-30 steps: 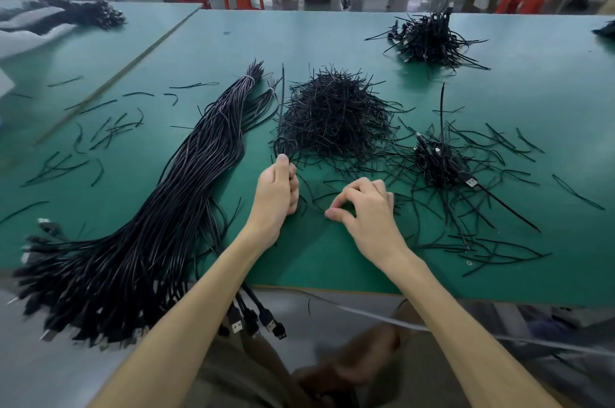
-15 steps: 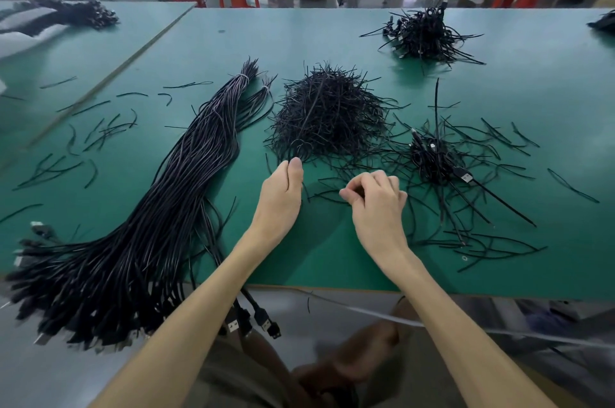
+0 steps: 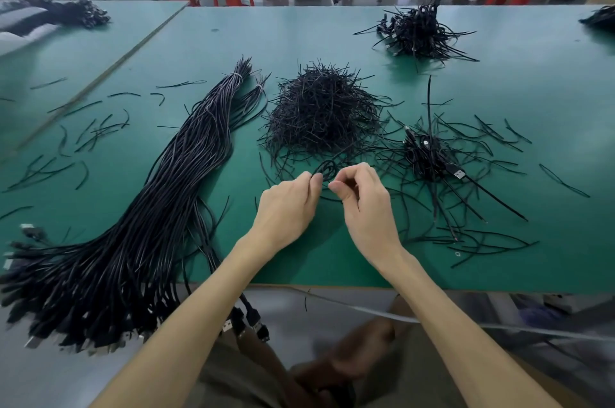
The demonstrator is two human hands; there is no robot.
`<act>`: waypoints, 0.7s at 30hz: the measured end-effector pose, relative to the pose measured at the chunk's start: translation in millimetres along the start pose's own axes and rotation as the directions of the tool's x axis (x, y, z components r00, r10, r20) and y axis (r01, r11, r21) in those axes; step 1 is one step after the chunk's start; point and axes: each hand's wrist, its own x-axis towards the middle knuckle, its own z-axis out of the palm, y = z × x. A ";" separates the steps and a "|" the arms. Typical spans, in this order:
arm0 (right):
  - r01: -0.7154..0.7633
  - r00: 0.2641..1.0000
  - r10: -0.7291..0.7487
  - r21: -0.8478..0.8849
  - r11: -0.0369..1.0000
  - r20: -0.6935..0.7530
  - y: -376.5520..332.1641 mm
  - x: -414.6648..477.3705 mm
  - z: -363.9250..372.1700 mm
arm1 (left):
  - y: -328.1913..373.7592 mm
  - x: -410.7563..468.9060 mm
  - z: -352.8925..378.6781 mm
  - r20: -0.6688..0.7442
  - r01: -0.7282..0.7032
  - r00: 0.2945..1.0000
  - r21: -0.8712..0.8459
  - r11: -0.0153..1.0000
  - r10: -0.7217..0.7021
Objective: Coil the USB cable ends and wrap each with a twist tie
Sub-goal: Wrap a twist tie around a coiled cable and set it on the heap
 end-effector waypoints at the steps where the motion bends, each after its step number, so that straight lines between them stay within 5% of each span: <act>1: 0.005 1.000 -0.005 0.007 1.000 -0.009 -0.3 -0.4 -0.6 | -0.1 -0.6 0.7 -0.004 -0.026 1.000 0.025 0.999 0.026; 7: 0.063 0.998 -0.062 -0.023 0.998 0.014 -3.9 -4.7 1.7 | -3.1 0.7 0.0 -0.019 -0.035 0.999 0.023 0.999 0.035; 13: -0.209 0.969 0.196 0.076 0.975 0.153 -1.7 5.1 2.8 | -6.7 0.0 -3.0 0.002 -0.035 0.999 -0.091 0.995 0.035; 21: -0.273 0.958 0.254 0.155 0.950 0.131 2.8 6.4 0.4 | -2.9 -3.9 -7.3 0.039 -0.025 0.999 -0.215 0.976 0.034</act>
